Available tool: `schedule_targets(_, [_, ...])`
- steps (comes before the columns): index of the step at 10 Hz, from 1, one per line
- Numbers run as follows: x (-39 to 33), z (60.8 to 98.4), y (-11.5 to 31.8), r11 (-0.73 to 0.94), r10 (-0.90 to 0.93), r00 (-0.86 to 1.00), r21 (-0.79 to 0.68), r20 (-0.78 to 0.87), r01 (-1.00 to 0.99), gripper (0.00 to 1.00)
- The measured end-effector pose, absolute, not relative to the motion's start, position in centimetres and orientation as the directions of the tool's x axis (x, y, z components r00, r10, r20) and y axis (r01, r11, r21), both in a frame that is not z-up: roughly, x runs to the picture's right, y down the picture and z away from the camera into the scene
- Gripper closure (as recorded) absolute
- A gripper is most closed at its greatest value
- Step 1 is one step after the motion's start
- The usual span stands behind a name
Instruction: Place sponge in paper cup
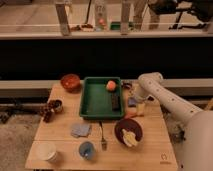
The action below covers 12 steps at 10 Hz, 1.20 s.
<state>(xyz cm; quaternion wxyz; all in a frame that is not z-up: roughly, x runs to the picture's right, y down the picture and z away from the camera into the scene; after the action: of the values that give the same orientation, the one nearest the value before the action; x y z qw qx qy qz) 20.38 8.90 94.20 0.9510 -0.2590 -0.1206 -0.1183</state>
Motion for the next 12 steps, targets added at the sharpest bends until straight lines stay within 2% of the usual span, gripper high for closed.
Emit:
schedule_targets(2, [20.44,94.09,8.91,0.838,-0.162,0.939,-0.46,0.303,0.293,0.25])
schedule_targets(3, [20.49,94.03,8.91,0.838,-0.167,0.935,-0.455,0.313,0.302,0.37])
schedule_targets(5, [20.51,94.08,8.88,0.835,-0.178,0.932,-0.453,0.316,0.313,0.54])
schedule_targets(7, [20.59,93.62,8.62,0.835,-0.176,0.932,-0.453,0.316,0.312,0.8])
schedule_targets(9, [20.69,93.4,8.56,0.834,-0.178,0.932,-0.454,0.315,0.313,0.96])
schedule_targets(10, [20.59,93.39,8.54,0.833,-0.179,0.932,-0.455,0.316,0.314,1.0])
schedule_targets(12, [20.33,94.06,8.81,0.818,-0.19,0.932,-0.475,0.31,0.325,1.0])
